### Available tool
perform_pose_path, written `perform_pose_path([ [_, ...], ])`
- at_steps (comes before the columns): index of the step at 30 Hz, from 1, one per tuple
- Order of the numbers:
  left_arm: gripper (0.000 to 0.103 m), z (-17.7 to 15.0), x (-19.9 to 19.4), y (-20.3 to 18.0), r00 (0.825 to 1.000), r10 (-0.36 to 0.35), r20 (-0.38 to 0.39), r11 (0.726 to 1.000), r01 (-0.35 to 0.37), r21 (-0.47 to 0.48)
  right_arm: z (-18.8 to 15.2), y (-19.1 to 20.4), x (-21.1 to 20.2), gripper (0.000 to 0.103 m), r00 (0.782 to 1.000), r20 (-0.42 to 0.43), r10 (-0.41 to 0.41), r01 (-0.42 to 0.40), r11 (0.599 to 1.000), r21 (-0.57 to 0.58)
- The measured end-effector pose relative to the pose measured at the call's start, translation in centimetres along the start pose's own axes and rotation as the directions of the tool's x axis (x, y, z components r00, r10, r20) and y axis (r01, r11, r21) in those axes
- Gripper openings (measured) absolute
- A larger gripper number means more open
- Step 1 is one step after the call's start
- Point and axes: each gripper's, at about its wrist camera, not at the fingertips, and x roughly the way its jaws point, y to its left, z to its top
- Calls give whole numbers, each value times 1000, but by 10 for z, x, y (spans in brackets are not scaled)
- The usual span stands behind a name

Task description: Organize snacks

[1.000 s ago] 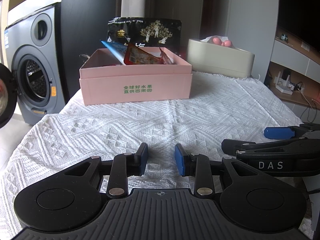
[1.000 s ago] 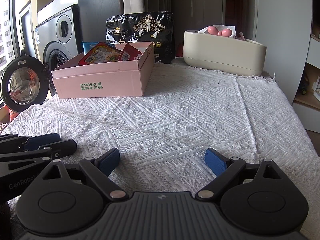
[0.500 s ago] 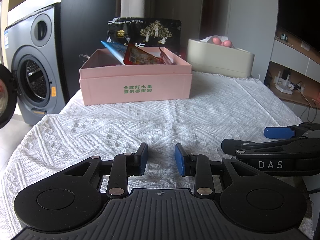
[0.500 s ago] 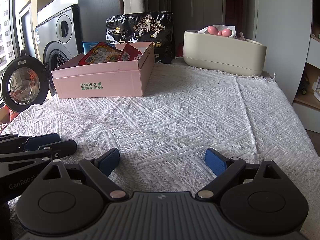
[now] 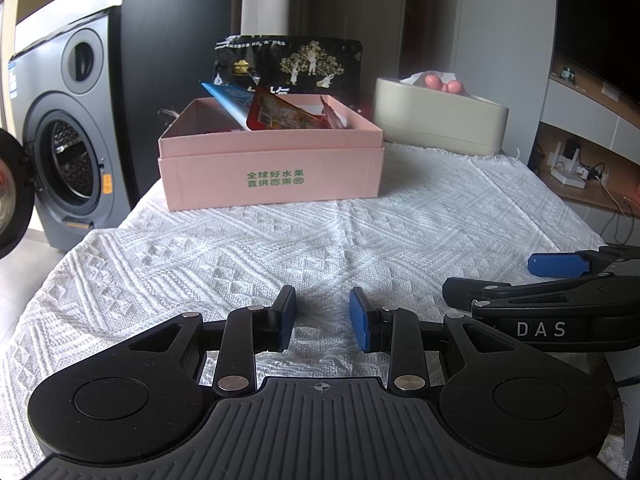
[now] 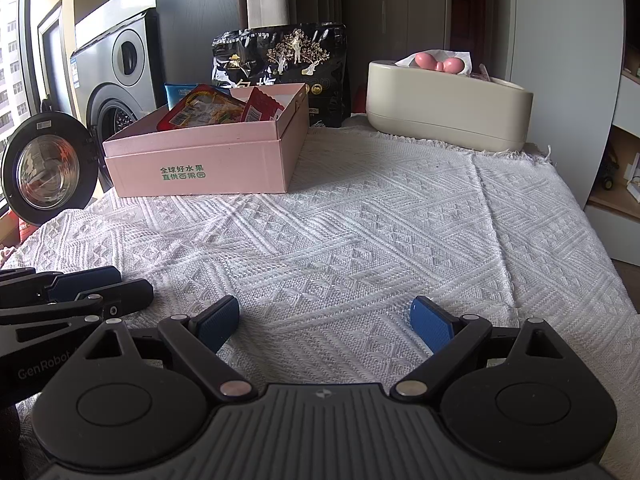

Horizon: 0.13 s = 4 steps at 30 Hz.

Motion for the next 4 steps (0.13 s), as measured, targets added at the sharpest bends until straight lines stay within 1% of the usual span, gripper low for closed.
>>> perform_pose_path([
  [4, 34, 0, 0, 2, 1000, -11, -1, 1000, 11, -13, 0, 0, 0, 93, 1000, 0, 0, 0, 1000, 0],
])
